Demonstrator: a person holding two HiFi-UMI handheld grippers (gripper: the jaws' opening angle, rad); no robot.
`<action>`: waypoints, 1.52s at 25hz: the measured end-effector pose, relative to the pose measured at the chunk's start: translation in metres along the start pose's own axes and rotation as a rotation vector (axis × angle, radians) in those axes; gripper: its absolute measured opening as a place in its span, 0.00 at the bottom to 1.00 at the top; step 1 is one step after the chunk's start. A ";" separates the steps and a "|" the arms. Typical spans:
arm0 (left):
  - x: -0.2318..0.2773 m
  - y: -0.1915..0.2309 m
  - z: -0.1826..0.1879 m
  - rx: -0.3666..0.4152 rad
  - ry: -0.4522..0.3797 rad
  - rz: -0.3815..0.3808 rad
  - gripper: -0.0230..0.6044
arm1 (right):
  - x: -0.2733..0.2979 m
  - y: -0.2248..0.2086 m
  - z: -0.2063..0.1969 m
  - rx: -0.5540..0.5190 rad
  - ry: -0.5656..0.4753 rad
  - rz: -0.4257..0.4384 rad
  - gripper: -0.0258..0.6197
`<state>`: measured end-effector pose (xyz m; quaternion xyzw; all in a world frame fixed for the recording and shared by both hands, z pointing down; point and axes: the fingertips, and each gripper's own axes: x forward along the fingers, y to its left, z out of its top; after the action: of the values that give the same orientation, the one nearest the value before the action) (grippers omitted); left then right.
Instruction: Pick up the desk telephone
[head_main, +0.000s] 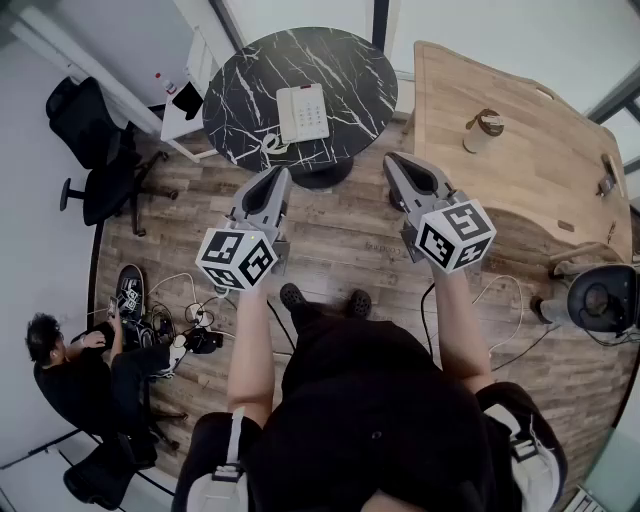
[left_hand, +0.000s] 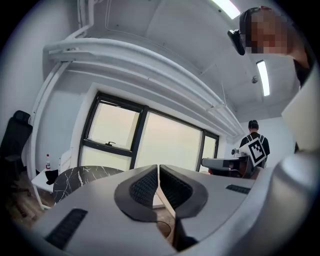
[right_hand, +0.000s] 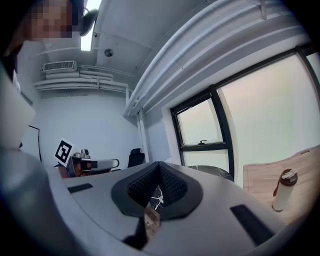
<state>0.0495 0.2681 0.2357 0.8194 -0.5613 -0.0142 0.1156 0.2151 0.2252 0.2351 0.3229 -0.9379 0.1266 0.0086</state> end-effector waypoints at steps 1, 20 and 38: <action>0.001 -0.001 0.000 0.001 -0.002 -0.001 0.08 | -0.002 0.000 0.000 -0.008 0.000 -0.001 0.09; -0.012 -0.026 -0.017 0.062 0.019 0.021 0.08 | -0.039 -0.024 -0.019 0.099 -0.061 -0.045 0.09; 0.045 0.052 -0.012 0.053 0.031 -0.030 0.08 | 0.053 -0.046 -0.019 0.085 0.040 -0.108 0.09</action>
<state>0.0203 0.2111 0.2625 0.8306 -0.5474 0.0116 0.1021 0.1997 0.1632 0.2694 0.3706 -0.9125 0.1720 0.0203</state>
